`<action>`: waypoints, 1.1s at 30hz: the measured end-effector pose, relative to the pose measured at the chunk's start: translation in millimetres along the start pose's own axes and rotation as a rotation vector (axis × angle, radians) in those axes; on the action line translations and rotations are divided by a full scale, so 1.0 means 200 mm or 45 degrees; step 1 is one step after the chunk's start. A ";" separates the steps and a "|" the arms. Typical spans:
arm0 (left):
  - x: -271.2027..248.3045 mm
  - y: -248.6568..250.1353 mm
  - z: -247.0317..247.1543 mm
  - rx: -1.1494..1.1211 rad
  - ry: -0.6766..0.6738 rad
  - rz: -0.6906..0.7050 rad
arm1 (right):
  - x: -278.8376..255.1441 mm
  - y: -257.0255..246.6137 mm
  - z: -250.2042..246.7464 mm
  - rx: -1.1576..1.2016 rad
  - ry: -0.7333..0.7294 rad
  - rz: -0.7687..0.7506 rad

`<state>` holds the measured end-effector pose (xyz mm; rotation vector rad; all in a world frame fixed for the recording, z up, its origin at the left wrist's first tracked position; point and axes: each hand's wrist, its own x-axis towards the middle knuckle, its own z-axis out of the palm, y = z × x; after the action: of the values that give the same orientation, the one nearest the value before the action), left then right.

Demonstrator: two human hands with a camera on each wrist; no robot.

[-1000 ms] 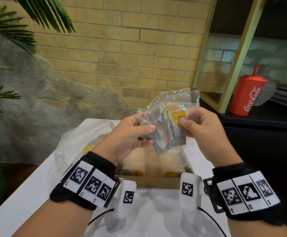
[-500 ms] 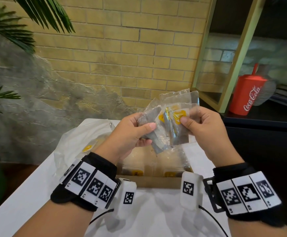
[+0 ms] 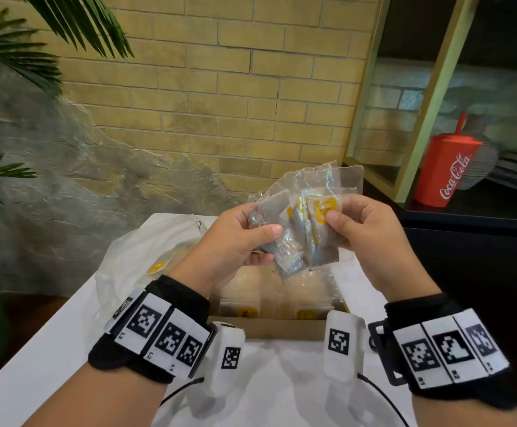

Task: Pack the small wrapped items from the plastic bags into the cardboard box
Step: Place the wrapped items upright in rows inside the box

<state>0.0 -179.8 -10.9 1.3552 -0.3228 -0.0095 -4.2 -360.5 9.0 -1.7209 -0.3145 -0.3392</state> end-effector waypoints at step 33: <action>0.02 0.02 -0.03 0.041 0.275 0.379 | 0.05 0.04 -0.03 -0.070 0.365 0.170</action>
<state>5.3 -174.2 -8.0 1.3149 -0.3398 0.3891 7.3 -367.5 5.9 -1.7105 0.0186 -0.4930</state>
